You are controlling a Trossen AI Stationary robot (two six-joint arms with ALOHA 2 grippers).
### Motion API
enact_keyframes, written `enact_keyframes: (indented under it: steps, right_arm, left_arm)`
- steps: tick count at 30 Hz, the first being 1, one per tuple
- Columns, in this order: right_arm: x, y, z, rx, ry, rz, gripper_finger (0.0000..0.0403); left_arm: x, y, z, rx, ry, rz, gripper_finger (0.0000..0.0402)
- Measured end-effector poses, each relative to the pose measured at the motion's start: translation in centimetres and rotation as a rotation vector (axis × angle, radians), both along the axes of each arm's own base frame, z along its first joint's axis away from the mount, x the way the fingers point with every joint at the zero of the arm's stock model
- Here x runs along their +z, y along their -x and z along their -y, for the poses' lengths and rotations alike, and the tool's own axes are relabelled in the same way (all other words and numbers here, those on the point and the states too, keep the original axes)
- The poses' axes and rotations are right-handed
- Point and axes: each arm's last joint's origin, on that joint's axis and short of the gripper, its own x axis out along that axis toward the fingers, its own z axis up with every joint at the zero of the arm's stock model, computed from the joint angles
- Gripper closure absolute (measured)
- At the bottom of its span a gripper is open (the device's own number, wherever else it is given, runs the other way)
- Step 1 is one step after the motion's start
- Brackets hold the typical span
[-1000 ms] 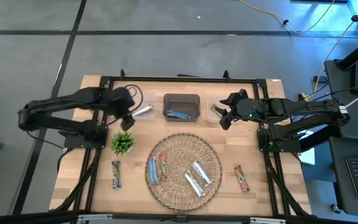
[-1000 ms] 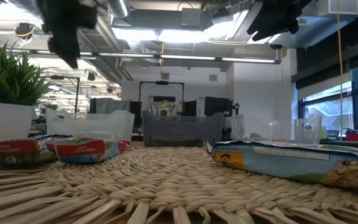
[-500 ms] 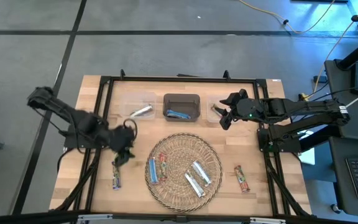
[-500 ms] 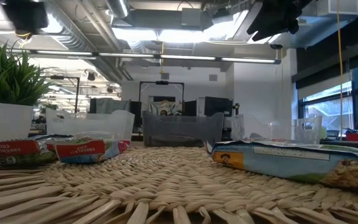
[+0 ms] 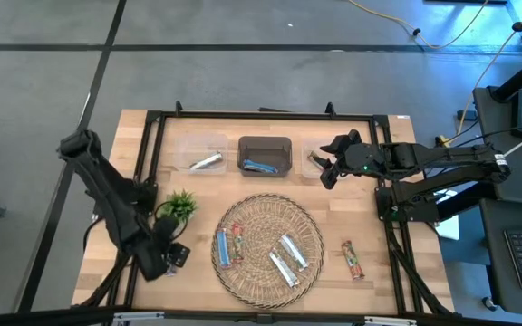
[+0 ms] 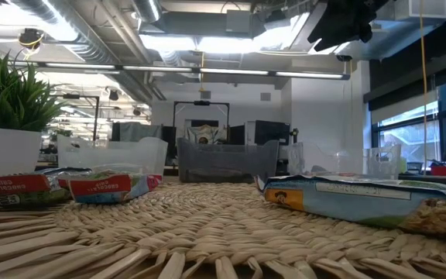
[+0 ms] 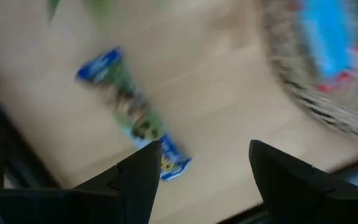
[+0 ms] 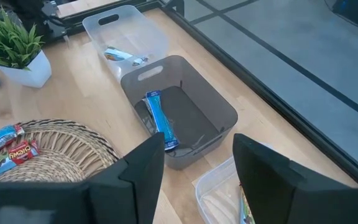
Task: Pick and place Granola Bars by type
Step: Put the blue granola bar into the black bin
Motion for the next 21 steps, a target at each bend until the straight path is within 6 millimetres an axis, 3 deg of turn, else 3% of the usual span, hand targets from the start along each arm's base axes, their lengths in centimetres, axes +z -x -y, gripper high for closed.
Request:
enact_keyframes:
  steps: [4,9,21]
  right_arm:
    - [0.0,0.0,0.0,0.001,0.000,0.000,0.0209]
    - [0.0,0.0,0.0,0.001,0.000,-0.001,0.0209]
    - [-0.1,0.0,-0.2,0.045,-0.033,-0.008,0.0209]
  left_arm:
    - [-2.1,-0.3,1.4,0.068,-0.015,-0.081,0.0168]
    - [-4.2,-1.4,1.7,0.095,-0.087,-0.129,0.0168]
    - [-6.0,-0.9,2.1,0.072,-0.161,-0.251,0.0168]
